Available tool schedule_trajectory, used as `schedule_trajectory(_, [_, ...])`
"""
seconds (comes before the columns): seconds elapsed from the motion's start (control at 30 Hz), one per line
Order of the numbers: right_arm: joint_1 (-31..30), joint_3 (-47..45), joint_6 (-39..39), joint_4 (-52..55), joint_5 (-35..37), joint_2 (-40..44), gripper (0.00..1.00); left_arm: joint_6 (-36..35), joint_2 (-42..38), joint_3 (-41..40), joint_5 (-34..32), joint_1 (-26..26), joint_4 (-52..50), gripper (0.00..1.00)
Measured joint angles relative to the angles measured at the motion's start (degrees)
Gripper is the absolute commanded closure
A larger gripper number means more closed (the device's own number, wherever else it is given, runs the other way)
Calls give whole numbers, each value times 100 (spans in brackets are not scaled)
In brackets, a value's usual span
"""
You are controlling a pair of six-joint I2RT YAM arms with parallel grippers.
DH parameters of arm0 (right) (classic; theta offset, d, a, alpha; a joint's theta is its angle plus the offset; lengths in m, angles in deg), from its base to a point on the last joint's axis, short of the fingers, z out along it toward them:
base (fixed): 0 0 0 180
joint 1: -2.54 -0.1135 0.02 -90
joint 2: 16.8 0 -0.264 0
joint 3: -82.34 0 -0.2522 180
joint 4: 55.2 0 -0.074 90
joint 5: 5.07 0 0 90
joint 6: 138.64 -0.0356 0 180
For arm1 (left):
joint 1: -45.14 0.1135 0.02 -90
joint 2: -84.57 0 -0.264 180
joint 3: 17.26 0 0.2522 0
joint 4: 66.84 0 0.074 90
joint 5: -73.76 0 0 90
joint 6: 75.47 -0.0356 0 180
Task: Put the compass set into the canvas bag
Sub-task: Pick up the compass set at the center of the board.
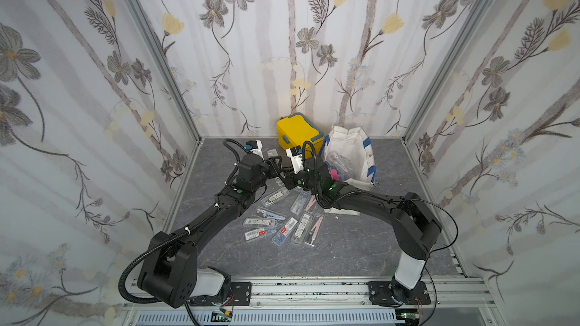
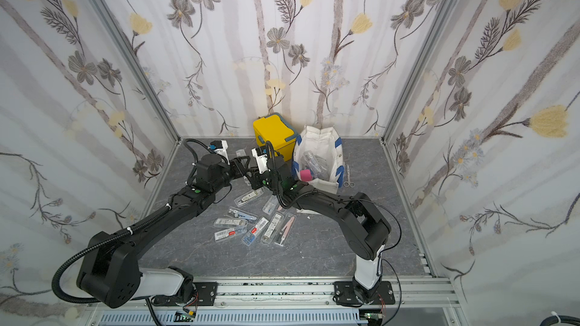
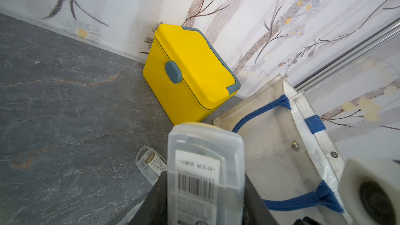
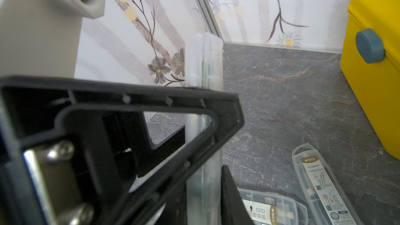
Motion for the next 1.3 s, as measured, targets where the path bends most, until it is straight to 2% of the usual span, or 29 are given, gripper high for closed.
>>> schedule_trajectory(0.2, [0,17,-4,-24,-22,-28,87,-2,-33,-33,-17,11,7,59])
schedule_trajectory(0.27, [0,22,-4,-24,-24,-31,87,0,-35,-57,-17,13,48,55])
schedule_trajectory(0.37, [0,24,-52,-28,-66,-39,88,22,-59,-92,37,22,61,32])
schedule_trajectory(0.4, [0,33,-55,-31,-94,-42,88,39,-72,-96,87,20,85,20])
schedule_trajectory(0.43, [2,33,-52,-26,-92,-42,88,66,-85,-107,122,15,138,3])
schedule_trajectory(0.47, [9,33,-52,-35,-90,-42,88,63,-114,-131,153,17,197,0])
schedule_trajectory(0.73, [17,66,22,31,-37,101,88,-39,-739,-398,223,118,356,0])
schedule_trajectory(1.0, [448,133,304,422,306,780,88,-280,-1753,-796,-219,223,610,0])
schedule_trajectory(1.3, [1351,127,682,1239,979,1943,88,-365,-1661,-962,-354,254,601,0])
